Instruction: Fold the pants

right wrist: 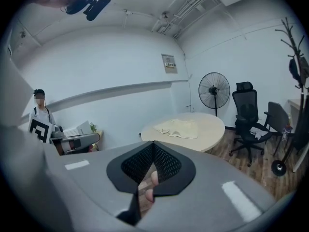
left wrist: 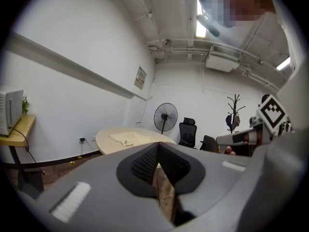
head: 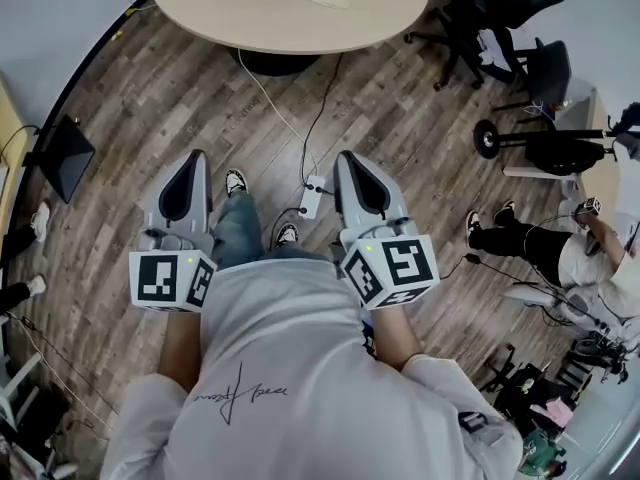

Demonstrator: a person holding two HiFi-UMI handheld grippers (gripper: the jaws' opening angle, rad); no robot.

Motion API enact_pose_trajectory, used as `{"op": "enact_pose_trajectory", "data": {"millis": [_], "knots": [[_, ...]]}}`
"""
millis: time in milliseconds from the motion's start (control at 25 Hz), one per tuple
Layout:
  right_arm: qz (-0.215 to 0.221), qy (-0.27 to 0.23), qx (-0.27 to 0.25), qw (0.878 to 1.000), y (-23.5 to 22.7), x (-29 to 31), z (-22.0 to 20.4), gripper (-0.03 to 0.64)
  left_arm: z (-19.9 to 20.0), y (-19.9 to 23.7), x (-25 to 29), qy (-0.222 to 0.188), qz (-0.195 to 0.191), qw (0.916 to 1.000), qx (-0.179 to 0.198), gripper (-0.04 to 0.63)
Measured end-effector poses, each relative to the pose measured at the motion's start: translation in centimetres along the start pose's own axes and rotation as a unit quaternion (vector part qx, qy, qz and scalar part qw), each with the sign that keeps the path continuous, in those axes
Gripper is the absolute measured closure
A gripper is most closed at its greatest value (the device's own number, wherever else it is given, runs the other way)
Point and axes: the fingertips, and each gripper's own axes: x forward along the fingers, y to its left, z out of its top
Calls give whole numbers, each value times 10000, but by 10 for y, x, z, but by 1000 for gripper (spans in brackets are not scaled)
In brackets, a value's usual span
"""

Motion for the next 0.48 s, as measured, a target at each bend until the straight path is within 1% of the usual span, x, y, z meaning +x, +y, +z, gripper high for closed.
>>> {"op": "enact_pose_trajectory", "data": {"millis": [240, 480], "knots": [[-11, 43, -158, 9999, 32, 60, 15, 623, 15, 56, 31, -90, -95, 9999, -103, 541], [-129, -55, -300, 9995, 46, 97, 39, 623, 34, 94, 55, -173, -253, 9995, -89, 541]]}}
